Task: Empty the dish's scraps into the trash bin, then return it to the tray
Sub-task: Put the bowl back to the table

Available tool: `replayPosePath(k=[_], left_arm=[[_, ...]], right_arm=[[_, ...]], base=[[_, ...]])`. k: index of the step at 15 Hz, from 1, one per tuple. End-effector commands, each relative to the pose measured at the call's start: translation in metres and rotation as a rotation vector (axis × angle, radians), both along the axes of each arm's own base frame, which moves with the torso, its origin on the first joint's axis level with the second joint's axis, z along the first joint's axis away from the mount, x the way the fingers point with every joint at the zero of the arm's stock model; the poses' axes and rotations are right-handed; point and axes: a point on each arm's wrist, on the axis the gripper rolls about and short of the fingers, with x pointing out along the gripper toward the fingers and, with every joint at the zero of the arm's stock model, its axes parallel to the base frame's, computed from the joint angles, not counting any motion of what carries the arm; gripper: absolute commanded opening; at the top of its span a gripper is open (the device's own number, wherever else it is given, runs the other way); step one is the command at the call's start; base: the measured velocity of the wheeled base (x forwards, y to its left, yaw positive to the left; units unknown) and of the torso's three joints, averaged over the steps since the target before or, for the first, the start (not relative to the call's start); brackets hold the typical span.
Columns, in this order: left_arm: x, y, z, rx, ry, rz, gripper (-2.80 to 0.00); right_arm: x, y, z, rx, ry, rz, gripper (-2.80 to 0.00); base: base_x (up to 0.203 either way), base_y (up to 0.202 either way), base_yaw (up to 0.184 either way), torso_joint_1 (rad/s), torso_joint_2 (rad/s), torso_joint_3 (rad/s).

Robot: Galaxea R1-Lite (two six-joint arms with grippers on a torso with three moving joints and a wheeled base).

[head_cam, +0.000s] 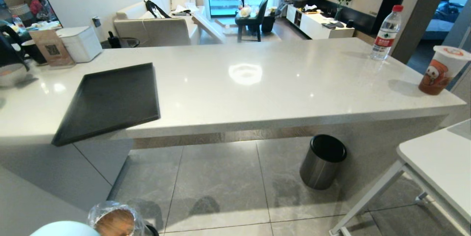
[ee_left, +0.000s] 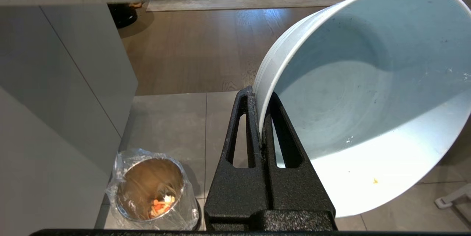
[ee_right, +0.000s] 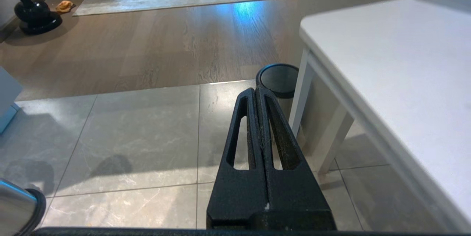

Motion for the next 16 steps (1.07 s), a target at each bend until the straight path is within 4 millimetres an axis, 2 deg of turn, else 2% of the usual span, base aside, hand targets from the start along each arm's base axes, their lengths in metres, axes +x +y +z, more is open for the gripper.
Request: replayPosePath(k=[1,11,16], left_arm=[[0.0000,0.0000,0.0001,-0.001,-0.001,0.000,-2.80],[0.0000,-0.0001,0.0002,-0.001,-0.001,-0.001,-2.80],[0.0000,0.0000,0.0002,-0.001,-0.001,0.001,-2.80]], right_arm=[[-0.0001,0.0000,0.0001,0.000,-0.001,0.000,-2.80],[0.0001,0.0000,-0.0003,0.000,0.000,0.000,-2.80],[-0.0001,0.0000,0.0001,0.000,-0.001,0.000,-2.80]], base=[[0.000,0.000,0.000,0.168,-0.51,-0.367],[0.000,0.000,0.000,0.209,-0.58,-0.371],[0.000,0.000,0.000,0.165,-0.40,-0.239]])
